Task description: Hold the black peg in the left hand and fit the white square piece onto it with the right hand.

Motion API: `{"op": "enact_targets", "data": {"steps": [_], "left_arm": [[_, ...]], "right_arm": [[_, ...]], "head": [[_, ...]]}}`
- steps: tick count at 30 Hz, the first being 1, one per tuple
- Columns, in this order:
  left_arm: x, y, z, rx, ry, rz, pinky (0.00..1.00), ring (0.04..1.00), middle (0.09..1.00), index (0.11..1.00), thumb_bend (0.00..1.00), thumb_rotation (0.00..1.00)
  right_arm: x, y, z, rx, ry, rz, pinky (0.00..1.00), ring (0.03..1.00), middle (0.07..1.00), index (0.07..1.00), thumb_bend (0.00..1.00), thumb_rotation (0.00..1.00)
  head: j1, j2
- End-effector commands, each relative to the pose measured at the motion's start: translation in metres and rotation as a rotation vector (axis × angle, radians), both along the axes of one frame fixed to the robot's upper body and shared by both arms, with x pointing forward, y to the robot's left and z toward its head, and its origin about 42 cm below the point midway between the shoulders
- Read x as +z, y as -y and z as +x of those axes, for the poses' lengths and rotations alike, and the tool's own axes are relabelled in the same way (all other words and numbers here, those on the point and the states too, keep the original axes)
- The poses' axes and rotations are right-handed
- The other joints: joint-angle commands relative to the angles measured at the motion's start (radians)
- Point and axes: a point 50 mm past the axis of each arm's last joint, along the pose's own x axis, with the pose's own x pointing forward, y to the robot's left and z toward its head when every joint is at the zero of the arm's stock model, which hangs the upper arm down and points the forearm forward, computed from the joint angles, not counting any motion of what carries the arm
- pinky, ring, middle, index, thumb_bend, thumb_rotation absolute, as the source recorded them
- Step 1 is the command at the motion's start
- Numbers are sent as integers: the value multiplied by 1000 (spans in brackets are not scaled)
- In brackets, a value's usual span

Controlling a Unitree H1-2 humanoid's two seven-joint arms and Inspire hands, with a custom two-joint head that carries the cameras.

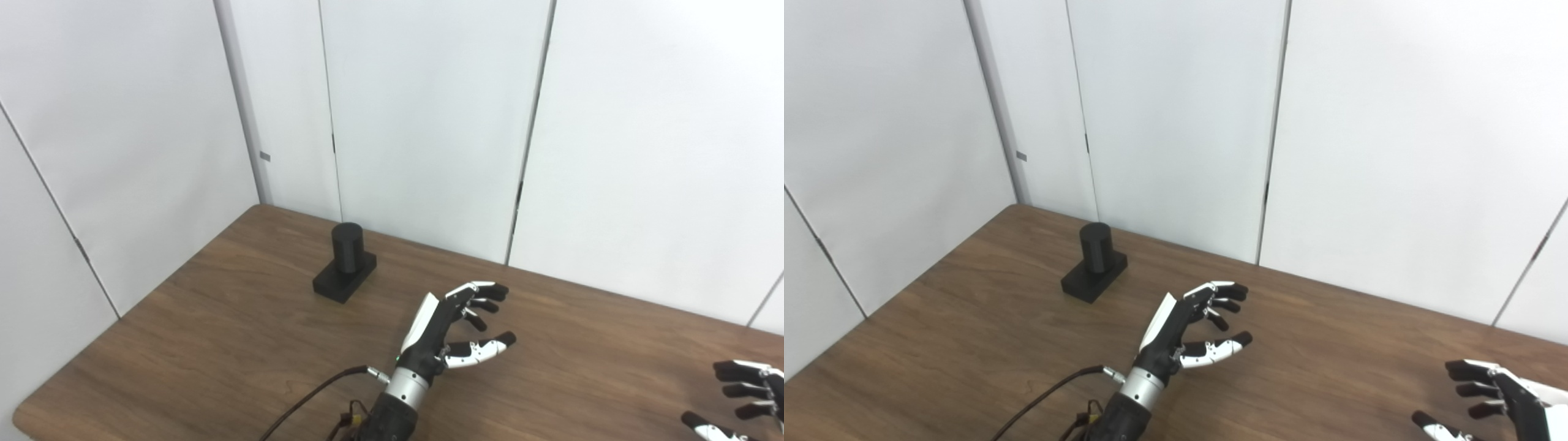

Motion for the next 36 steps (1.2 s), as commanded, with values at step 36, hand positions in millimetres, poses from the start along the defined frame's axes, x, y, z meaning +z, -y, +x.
{"op": "enact_targets", "data": {"steps": [36], "left_arm": [[125,-133,23,578,181,399,673,820,852,800,847,242]], "right_arm": [[26,-4,7,34,77,21,431,571,625,604,557,0]], "head": [[29,-3]]}}
